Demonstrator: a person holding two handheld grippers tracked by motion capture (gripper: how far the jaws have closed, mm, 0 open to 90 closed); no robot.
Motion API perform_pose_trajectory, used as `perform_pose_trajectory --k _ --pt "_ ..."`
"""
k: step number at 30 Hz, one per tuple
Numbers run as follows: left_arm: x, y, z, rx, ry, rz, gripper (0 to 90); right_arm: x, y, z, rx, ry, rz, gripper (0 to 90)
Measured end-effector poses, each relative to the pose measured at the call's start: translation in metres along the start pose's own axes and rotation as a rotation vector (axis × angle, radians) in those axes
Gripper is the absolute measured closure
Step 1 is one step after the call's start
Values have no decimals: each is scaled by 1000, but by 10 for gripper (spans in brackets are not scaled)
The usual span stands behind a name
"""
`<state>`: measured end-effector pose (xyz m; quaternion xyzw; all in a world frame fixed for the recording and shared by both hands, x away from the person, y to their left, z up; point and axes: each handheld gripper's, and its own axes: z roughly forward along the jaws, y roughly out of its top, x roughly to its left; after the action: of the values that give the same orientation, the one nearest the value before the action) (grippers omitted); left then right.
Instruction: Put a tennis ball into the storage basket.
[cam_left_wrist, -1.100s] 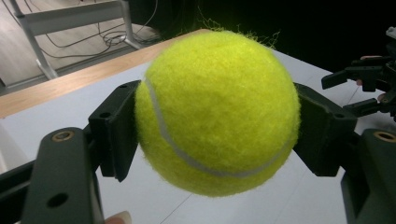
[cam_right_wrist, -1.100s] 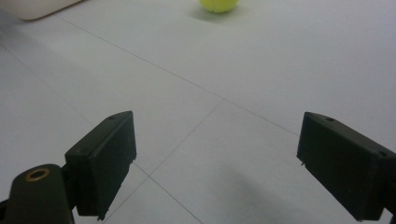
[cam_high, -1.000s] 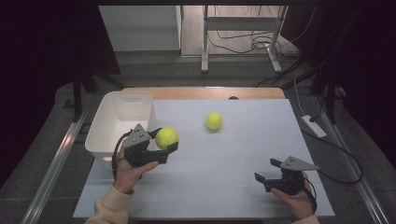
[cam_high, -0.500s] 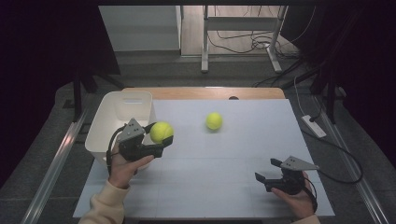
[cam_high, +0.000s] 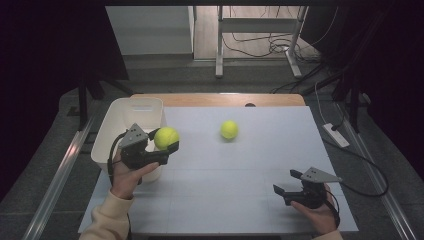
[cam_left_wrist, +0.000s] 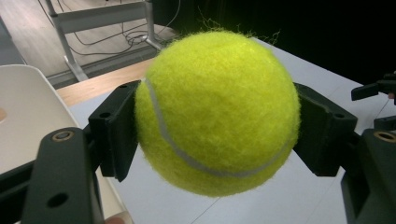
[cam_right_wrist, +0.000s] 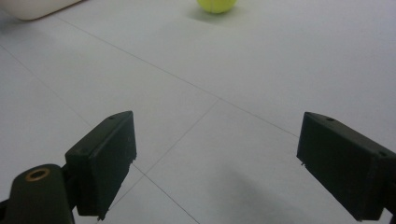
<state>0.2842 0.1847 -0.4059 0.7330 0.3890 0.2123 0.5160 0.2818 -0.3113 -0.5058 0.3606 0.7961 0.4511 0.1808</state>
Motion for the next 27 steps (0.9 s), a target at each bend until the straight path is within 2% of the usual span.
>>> perform_pose_trajectory --k 15,27 --pt "7 4 -3 -9 17 -10 259 -1 -1 0 -2 1 2 117" --pt "17 16 -5 -16 27 -29 259 -2 -1 -1 -5 0 10 117"
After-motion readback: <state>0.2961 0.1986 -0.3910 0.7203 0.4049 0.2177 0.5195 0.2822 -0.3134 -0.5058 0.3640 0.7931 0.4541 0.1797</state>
